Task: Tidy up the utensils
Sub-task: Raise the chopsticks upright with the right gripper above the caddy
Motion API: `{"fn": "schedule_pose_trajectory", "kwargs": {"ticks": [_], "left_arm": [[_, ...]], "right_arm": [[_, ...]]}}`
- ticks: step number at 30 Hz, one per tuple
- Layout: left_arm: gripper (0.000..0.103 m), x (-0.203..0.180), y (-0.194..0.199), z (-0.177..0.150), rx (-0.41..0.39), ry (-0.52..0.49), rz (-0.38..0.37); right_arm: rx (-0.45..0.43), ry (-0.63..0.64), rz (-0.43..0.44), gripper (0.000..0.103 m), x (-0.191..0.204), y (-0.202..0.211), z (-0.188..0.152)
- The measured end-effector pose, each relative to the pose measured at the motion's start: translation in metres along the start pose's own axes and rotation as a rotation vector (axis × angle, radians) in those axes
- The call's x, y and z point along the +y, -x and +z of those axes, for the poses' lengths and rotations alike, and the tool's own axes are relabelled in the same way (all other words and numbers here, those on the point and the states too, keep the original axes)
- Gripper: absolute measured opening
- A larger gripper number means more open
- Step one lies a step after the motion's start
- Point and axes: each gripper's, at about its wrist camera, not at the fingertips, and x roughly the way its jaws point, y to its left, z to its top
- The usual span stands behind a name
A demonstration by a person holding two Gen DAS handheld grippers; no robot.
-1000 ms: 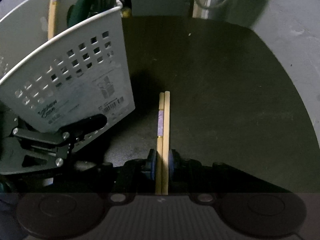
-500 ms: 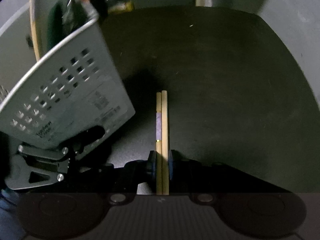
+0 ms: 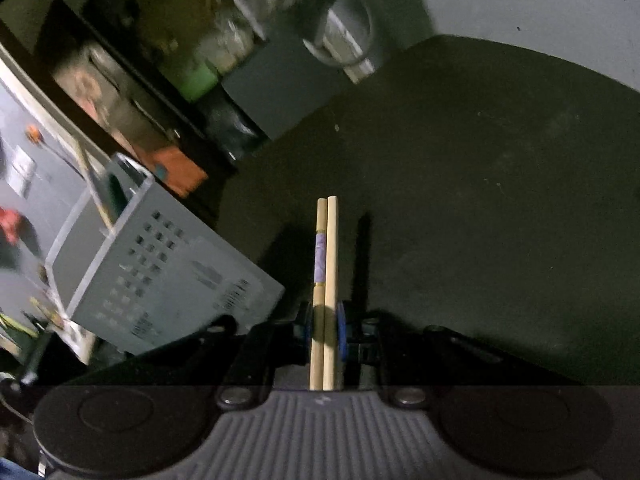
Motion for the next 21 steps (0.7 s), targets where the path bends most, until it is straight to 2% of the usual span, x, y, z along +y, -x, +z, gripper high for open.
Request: {"fn": "schedule_pose_trajectory", "kwargs": {"ticks": [9, 21], "left_arm": [[0.078, -0.002, 0.000, 0.002, 0.003, -0.004, 0.003], [0.078, -0.002, 0.000, 0.002, 0.003, -0.004, 0.002]], "right_arm": [[-0.125, -0.132, 0.171, 0.014, -0.030, 0.001, -0.014], [-0.166, -0.226, 0.268, 0.014, -0.042, 0.003, -0.024]]}}
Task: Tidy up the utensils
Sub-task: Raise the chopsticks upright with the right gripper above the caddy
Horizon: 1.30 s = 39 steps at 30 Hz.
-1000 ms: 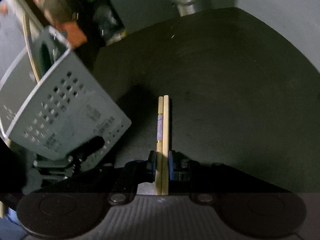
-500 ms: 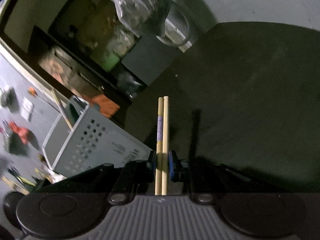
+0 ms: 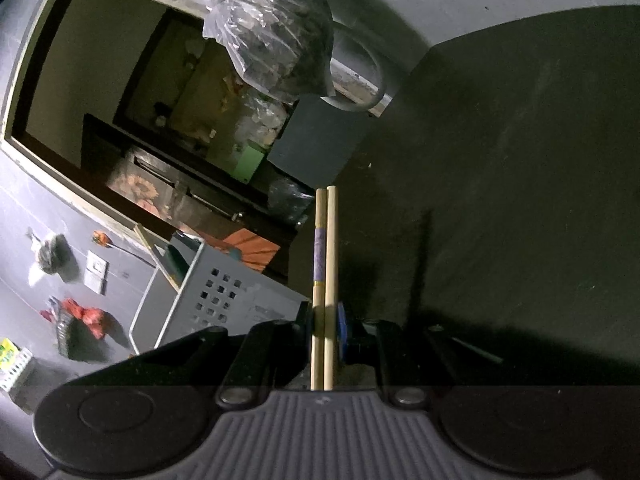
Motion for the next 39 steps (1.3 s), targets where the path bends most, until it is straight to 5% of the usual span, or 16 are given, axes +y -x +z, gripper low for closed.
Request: {"fn": "schedule_pose_trajectory", "kwargs": {"ticks": [24, 39], "left_arm": [[0.078, 0.000, 0.000, 0.000, 0.001, 0.000, 0.001], [0.078, 0.000, 0.001, 0.001, 0.000, -0.003, 0.000]], "right_arm": [[-0.125, 0.005, 0.177, 0.014, 0.031, 0.010, 0.015], [-0.369, 0.006, 0.296, 0.014, 0.071, 0.025, 0.022]]}}
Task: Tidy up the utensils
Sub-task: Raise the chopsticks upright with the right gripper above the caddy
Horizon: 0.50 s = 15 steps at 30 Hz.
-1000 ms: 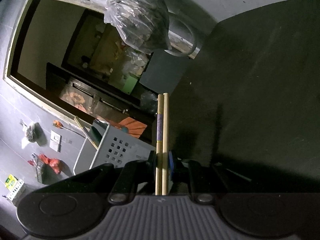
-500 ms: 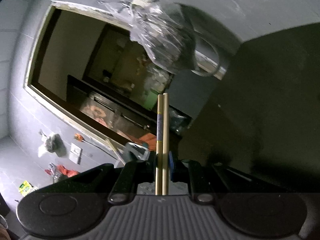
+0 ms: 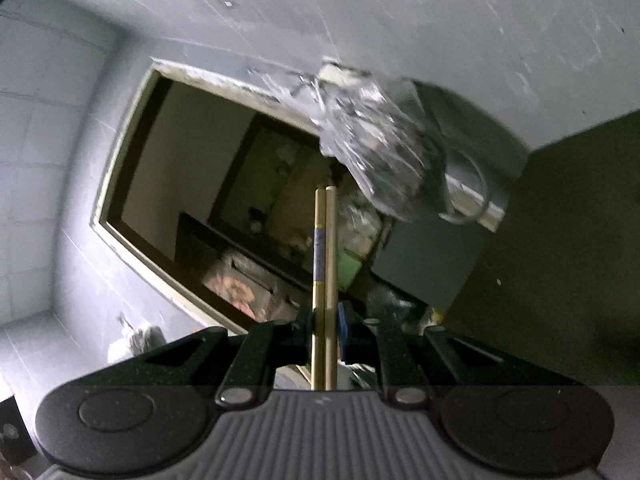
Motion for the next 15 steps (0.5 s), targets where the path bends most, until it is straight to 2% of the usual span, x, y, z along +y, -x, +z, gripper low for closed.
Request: {"fn": "schedule_pose_trajectory", "kwargs": {"ticks": [4, 11, 15], "left_arm": [[0.078, 0.000, 0.000, 0.000, 0.001, 0.000, 0.001], [0.078, 0.000, 0.000, 0.000, 0.000, -0.001, -0.003], [0.078, 0.002, 0.000, 0.000, 0.000, 0.001, -0.006]], "right_arm": [[-0.089, 0.028, -0.006, 0.014, 0.011, -0.001, -0.001], [-0.307, 0.077, -0.033, 0.014, 0.025, -0.001, -0.013], [-0.401, 0.119, -0.052, 0.014, 0.032, -0.003, -0.021]]}}
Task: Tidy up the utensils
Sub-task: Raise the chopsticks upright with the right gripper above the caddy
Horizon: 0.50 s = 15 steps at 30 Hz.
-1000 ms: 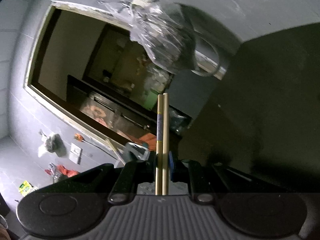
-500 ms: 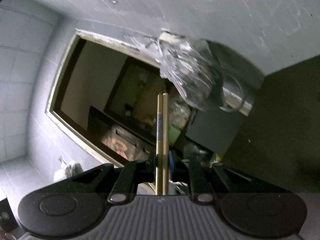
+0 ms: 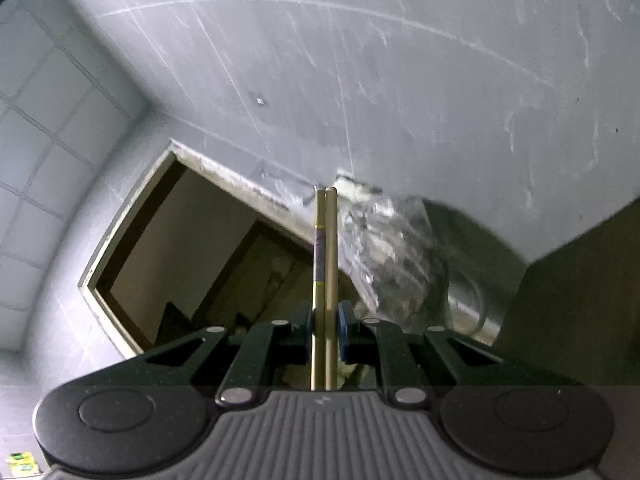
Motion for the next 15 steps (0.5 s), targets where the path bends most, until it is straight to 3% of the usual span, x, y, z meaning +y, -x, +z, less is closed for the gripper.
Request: {"fn": "schedule_pose_trajectory", "kwargs": {"ticks": [4, 15], "left_arm": [[0.078, 0.000, 0.000, 0.000, 0.000, 0.000, 0.000], [0.078, 0.001, 0.000, 0.000, 0.000, 0.001, -0.002]], "right_arm": [[-0.022, 0.076, 0.000, 0.014, 0.010, -0.006, -0.011], [0.065, 0.224, -0.011, 0.015, 0.025, -0.021, -0.045]]}}
